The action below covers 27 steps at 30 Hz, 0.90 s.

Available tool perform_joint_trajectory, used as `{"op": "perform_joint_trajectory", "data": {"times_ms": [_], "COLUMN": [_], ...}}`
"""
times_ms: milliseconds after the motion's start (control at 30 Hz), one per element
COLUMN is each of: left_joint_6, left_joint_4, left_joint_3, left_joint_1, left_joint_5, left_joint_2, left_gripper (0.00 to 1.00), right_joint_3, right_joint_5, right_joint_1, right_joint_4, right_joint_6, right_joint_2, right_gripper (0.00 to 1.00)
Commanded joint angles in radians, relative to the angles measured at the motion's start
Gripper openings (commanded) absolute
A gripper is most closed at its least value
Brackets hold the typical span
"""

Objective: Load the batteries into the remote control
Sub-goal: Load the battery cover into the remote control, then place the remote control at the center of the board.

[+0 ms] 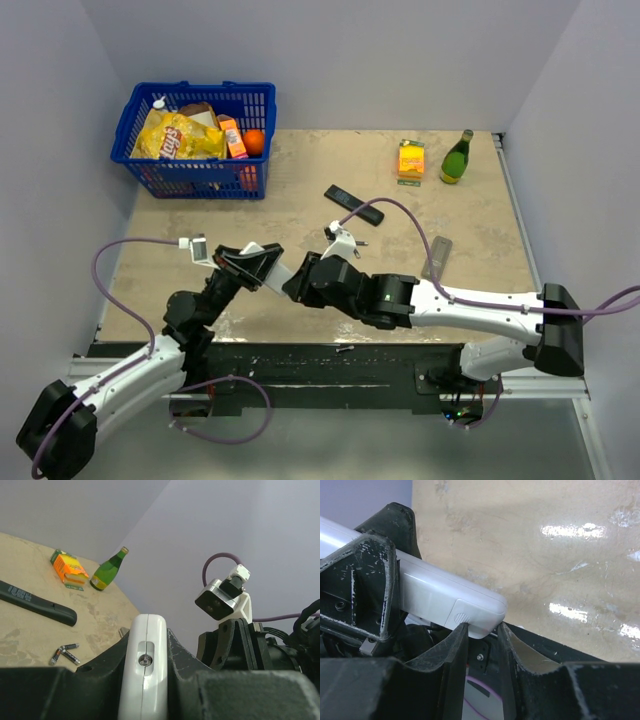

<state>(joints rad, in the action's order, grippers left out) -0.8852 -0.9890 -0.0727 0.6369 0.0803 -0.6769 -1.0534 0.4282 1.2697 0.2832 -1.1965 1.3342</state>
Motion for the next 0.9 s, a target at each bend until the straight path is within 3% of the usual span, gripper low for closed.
{"op": "perform_joint_trajectory", "data": {"times_ms": [0, 200, 400, 500, 600, 700, 867], "left_joint_6": [-0.014, 0.048, 0.057, 0.054, 0.046, 0.038, 0.02], "left_joint_4": [0.084, 0.492, 0.636, 0.671, 0.681, 0.696, 0.701], "left_joint_3": [-0.047, -0.199, -0.318, -0.354, -0.372, -0.394, -0.403], "left_joint_1": [0.07, 0.06, 0.044, 0.046, 0.046, 0.046, 0.046], "left_joint_5": [0.165, -0.128, -0.113, -0.091, -0.086, -0.085, -0.062], "left_joint_2": [0.016, 0.079, 0.005, -0.019, -0.021, -0.019, -0.021], "left_gripper": [0.0, 0.0, 0.0, 0.0, 0.0, 0.0, 0.0], "right_joint_3": [-0.011, -0.003, 0.027, 0.029, 0.01, -0.013, -0.025], "right_joint_5": [0.078, 0.038, -0.025, -0.104, -0.156, -0.169, -0.12], "right_joint_1": [-0.024, -0.029, -0.027, -0.027, -0.023, -0.02, -0.007], "right_joint_4": [-0.317, -0.103, -0.076, -0.099, -0.09, -0.082, -0.125], "right_joint_6": [-0.008, 0.089, 0.418, 0.689, 0.84, 0.929, 0.971], "right_joint_2": [-0.041, -0.105, -0.214, -0.242, -0.213, -0.146, -0.053], "right_gripper": [0.33, 0.47, 0.82, 0.92, 0.98, 0.98, 0.98]}}
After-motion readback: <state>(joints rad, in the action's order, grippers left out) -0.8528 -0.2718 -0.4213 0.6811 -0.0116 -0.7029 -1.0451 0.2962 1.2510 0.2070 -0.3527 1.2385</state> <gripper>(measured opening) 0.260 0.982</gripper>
